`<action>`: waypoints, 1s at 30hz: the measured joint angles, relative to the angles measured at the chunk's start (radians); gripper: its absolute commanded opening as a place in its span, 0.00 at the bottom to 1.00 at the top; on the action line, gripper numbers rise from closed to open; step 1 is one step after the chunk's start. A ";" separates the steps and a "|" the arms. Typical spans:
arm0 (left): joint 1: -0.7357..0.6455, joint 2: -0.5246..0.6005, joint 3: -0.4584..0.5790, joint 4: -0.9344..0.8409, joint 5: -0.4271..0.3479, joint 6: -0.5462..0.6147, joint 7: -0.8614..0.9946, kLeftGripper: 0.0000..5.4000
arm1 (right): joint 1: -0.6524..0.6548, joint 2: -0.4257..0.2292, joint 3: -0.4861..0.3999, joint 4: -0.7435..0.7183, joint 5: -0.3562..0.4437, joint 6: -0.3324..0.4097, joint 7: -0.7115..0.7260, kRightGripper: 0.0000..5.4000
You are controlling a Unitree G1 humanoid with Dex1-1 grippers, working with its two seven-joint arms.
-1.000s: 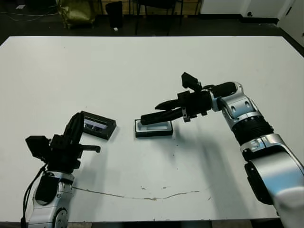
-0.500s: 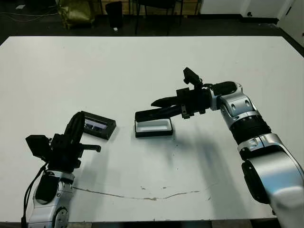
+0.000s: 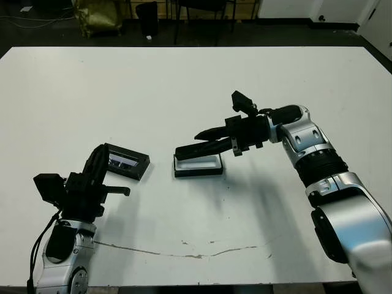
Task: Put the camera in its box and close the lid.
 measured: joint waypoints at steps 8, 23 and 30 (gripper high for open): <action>0.000 -0.003 0.002 0.001 -0.015 -0.001 -0.005 0.00 | 0.001 -0.001 0.014 0.004 -0.018 -0.030 0.000 0.10; 0.003 -0.003 0.000 0.016 -0.008 -0.023 -0.012 0.00 | 0.013 -0.001 0.020 0.015 -0.022 -0.029 0.006 0.10; 0.002 -0.003 0.000 0.026 -0.006 -0.033 -0.016 0.00 | 0.023 -0.006 0.033 0.016 -0.034 -0.010 0.012 0.10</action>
